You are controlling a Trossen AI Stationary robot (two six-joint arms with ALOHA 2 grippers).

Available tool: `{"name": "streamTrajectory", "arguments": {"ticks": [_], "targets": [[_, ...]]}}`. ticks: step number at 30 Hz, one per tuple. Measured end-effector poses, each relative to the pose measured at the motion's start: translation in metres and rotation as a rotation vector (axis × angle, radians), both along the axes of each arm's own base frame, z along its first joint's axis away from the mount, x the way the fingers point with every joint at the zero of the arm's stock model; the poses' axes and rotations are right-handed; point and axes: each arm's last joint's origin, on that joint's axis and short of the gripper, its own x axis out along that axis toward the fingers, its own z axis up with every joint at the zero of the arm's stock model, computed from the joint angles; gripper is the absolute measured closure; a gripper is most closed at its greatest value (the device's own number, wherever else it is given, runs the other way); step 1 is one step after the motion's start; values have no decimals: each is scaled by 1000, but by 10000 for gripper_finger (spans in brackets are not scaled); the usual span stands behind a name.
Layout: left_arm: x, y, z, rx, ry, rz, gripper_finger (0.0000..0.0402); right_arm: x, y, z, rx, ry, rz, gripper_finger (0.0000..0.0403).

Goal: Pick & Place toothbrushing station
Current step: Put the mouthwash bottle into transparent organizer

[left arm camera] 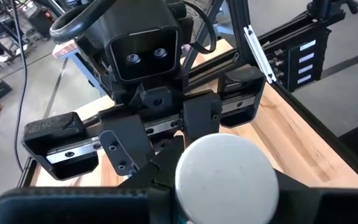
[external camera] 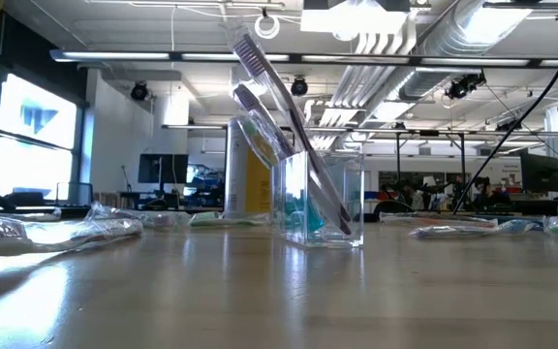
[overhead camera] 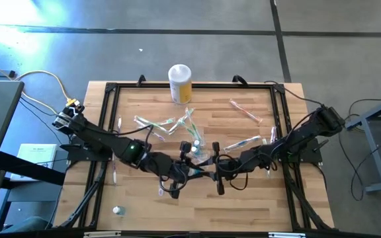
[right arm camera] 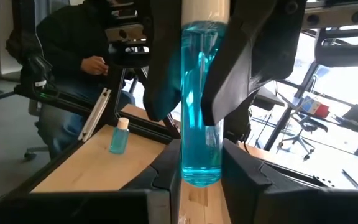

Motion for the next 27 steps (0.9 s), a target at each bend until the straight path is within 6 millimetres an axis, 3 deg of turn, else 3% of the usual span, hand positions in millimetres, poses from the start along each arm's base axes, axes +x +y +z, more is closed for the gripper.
{"name": "streamTrajectory", "arguments": {"ticks": [7, 13, 20, 27], "targets": [[-1, 0, -3, 10, 30, 1, 322, 0, 0, -4, 1, 38, -17, 329], [-3, 0, -5, 5, 64, 17, 271, -3, 3, -11, -28, 99, -58, 329], [-10, 5, 15, -99, 140, 77, 208, -7, 10, -11, -40, 96, -102, 329], [-14, 7, 22, -105, 164, 88, 199, -7, 10, -11, -43, 100, -113, 329]]}}
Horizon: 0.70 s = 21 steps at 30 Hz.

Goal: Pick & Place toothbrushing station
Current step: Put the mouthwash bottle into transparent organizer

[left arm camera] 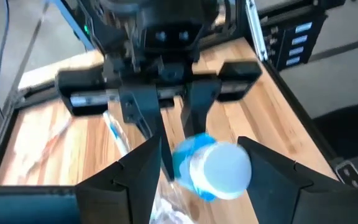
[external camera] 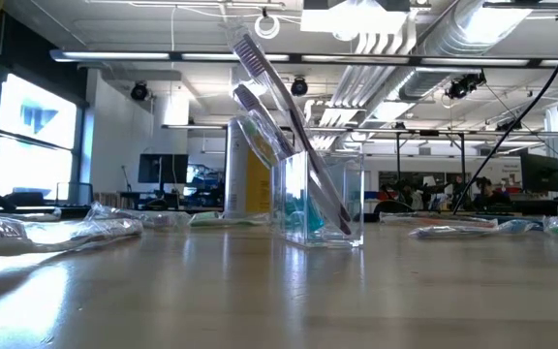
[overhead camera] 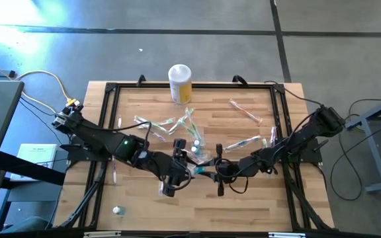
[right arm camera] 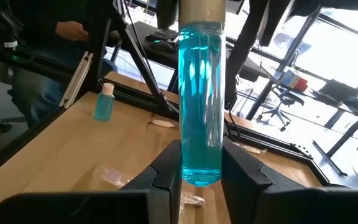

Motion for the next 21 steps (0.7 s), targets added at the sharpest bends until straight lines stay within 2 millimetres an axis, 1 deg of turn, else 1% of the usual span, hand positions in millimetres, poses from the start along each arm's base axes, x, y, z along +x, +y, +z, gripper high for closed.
{"name": "streamTrajectory", "arguments": {"ticks": [3, 9, 14, 17, 21], "targets": [[-1, 1, -2, -9, 27, 12, 199, 0, 0, 0, 0, 0, 1, 329], [-1, 1, -3, -10, 29, 17, 199, 0, 0, 0, 1, -1, -1, 329], [6, 7, -7, -24, 40, 53, 204, 0, -1, 0, -2, -2, -27, 329], [11, 9, -11, -19, 44, 60, 224, 0, -1, 0, -1, -2, -31, 329], [12, 9, -13, -17, 54, 52, 271, 0, -1, 0, 1, 3, -32, 329]]}}
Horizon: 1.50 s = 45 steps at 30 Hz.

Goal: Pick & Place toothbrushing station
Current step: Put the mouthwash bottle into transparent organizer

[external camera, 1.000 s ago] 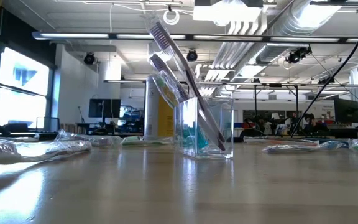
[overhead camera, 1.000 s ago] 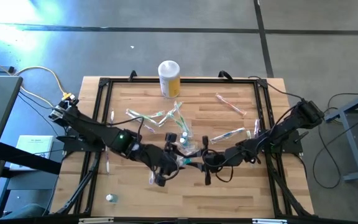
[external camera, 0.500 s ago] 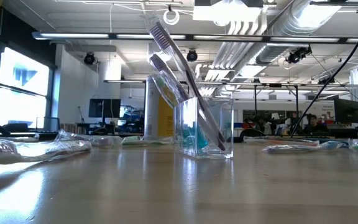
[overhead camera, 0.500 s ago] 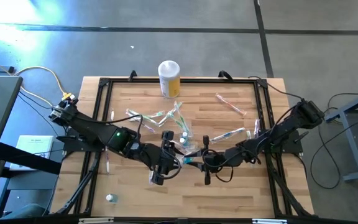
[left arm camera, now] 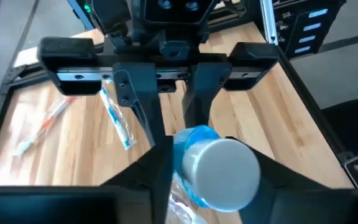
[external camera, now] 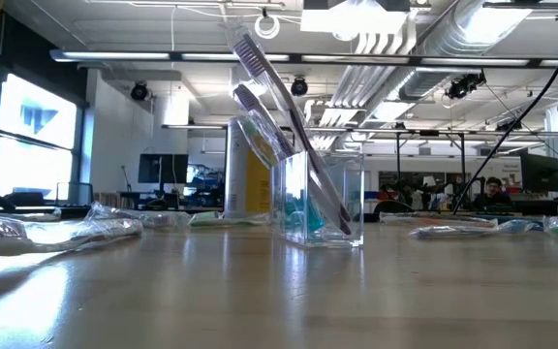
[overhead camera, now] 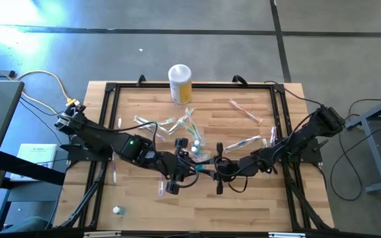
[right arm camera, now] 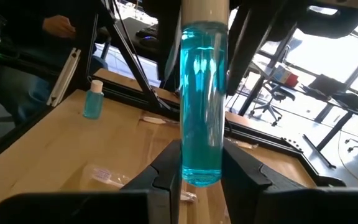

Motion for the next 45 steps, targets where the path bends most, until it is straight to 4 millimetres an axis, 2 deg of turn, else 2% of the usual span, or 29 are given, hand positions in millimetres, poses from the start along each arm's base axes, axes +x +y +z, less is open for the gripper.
{"name": "streamTrajectory", "arguments": {"ticks": [4, 10, 14, 19, 22, 24, 28, 35, 38, 45], "targets": [[0, 1, 0, 10, -3, 9, 319, 0, 0, 0, 10, 3, -1, 329], [0, 1, 0, 4, -3, 9, 319, 0, 0, 0, 30, 4, 1, 326], [0, 1, 0, -11, 0, 7, 319, -1, 1, -1, 4, 13, -55, 254], [-1, 3, -1, -12, 17, 27, 319, -13, 5, -3, -44, 34, -319, 155], [1, 14, -4, -15, 61, 41, 319, -23, 8, -4, -70, 51, -438, 117], [5, 27, -6, -47, 85, 66, 319, -29, 11, -4, -59, 57, -460, 103], [15, 59, -5, -133, 83, 79, 319, -39, 18, 0, -40, 67, -423, 95], [27, 102, -10, -189, 98, 113, 319, -47, 21, 5, -42, 46, -466, 111], [41, 114, -28, -207, 151, 114, 319, -49, 20, 4, -59, 50, -494, 118], [68, 117, -69, -238, 264, -11, 319, -54, 19, 3, -53, 5, -648, 128]]}}
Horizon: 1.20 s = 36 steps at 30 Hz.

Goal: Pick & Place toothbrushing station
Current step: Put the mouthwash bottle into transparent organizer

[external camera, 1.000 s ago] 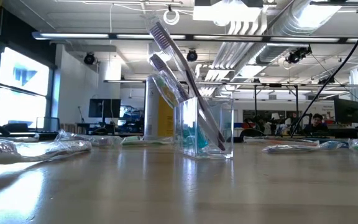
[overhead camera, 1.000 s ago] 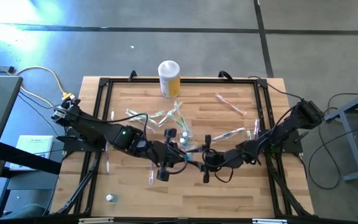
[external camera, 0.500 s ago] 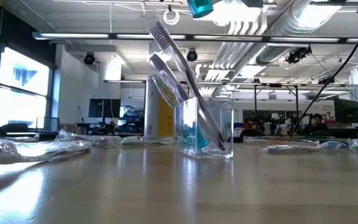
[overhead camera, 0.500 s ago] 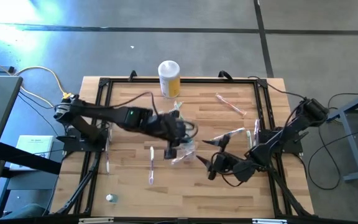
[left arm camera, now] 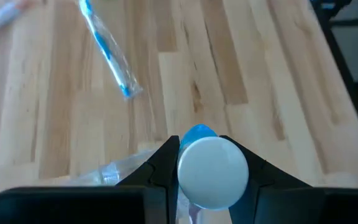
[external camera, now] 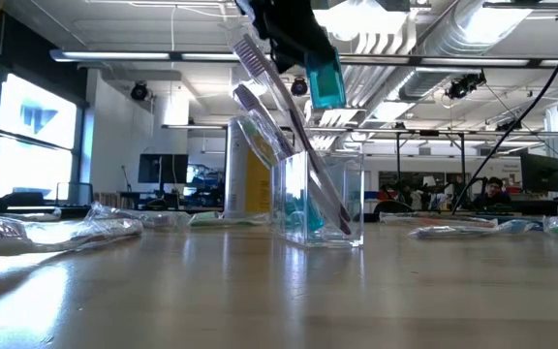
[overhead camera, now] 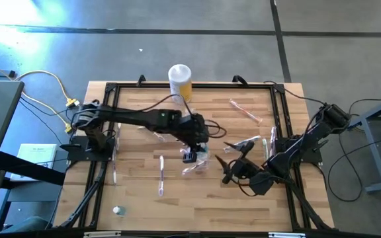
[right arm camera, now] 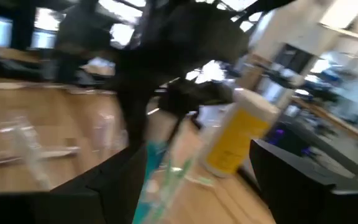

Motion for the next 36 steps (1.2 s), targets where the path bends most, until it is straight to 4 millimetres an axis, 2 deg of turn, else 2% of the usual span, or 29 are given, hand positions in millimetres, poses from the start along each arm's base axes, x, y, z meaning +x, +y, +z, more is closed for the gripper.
{"name": "streamTrajectory", "arguments": {"ticks": [4, 9, 14, 24, 32, 36], "targets": [[8, 0, -13, 23, 20, -23, 319, -6, 4, 1, -31, -26, -74, 128], [16, 0, -32, 39, 31, -26, 319, -12, 11, 1, -40, -28, -62, 129], [13, 5, -49, 56, 48, 13, 319, -16, 16, 1, -43, -25, -40, 128], [11, 6, -51, 76, 50, 49, 319, -17, 17, 1, -43, -23, -34, 128], [6, 8, -62, 58, 154, 80, 319, -17, 17, 1, -42, -23, -32, 128], [6, 7, -58, 54, 134, 82, 319, -17, 17, 1, -42, -23, -32, 128]]}}
